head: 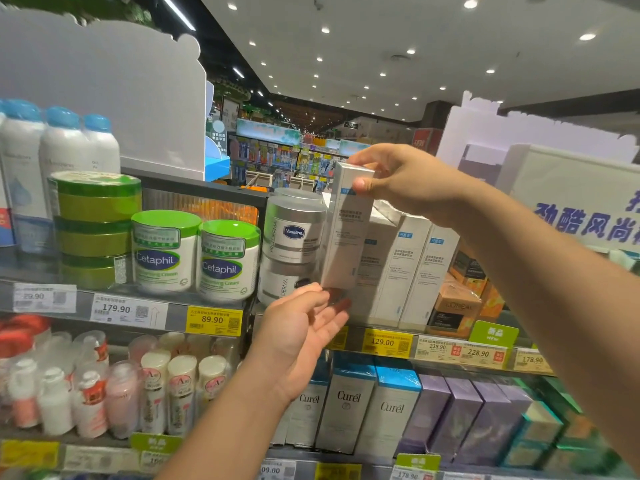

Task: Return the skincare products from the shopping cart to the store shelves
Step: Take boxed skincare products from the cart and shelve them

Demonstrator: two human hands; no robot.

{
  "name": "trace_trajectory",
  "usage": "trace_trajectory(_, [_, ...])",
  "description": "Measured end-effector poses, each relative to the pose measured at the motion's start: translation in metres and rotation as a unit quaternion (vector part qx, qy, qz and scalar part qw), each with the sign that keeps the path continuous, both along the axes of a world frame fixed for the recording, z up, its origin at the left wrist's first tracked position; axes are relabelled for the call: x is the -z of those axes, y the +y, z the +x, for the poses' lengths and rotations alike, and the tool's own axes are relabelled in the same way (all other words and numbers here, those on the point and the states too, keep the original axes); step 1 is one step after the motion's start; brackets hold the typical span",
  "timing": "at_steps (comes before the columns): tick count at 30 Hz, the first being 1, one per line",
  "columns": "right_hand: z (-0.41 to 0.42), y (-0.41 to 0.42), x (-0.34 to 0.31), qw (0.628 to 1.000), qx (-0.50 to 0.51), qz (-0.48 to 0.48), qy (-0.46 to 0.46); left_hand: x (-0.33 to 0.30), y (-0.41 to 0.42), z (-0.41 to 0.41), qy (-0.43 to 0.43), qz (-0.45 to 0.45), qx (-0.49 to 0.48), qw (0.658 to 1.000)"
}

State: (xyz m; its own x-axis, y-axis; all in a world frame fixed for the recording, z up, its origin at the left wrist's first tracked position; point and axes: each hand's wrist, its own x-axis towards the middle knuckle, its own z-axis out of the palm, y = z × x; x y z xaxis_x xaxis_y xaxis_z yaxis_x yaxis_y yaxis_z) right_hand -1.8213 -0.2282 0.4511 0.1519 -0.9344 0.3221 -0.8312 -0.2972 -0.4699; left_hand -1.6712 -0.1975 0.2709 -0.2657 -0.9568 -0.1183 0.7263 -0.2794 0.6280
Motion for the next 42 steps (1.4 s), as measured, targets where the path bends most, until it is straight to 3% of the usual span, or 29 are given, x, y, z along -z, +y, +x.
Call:
trace_trajectory(14, [-0.007, -0.022, 0.015, 0.992, 0.026, -0.004, 0.127, 0.000, -0.004, -0.005, 0.069, 0.045, 0.019, 0.996])
trace_trajectory(28, [0.000, -0.025, 0.032, 0.975, 0.063, -0.003, 0.214, 0.004, -0.007, -0.001, 0.074, 0.072, 0.016, 0.995])
trace_trajectory(42, [0.002, -0.017, 0.050, 0.929, 0.082, -0.070, 0.353, -0.001, 0.000, -0.001, 0.065, 0.043, 0.021, 0.997])
